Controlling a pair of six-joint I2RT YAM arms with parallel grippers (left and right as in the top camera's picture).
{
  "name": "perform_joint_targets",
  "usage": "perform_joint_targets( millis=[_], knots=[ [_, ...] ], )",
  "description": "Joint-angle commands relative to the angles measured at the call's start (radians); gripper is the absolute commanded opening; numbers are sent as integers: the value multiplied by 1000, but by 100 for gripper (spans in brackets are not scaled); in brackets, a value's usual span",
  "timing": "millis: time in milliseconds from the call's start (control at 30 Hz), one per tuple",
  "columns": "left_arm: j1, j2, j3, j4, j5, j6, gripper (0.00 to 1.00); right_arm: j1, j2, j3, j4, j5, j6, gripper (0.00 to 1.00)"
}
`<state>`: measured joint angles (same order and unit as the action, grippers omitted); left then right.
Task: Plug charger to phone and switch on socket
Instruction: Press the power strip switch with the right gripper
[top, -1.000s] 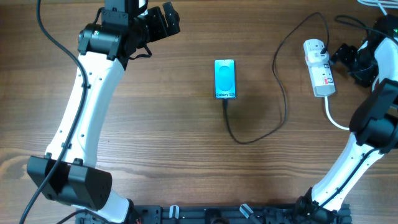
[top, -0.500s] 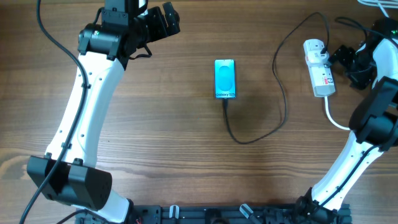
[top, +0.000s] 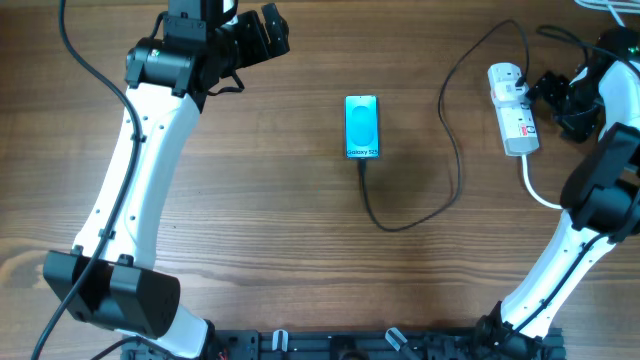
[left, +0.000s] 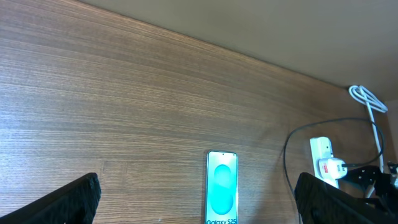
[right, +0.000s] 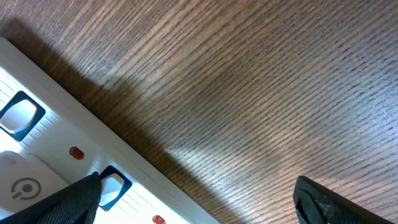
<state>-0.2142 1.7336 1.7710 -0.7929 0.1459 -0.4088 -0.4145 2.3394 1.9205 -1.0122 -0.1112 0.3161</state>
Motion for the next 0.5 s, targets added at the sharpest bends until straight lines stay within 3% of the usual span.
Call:
perform_joint_targets(
  millis=[0,467],
  knots=[
    [-2,0,-10,2,-13,12,100,47,44,-32,0,-39,-27,100],
    [-2,0,-10,2,-13,12,100,51,14,-27,-47,-74,-27,100]
  ],
)
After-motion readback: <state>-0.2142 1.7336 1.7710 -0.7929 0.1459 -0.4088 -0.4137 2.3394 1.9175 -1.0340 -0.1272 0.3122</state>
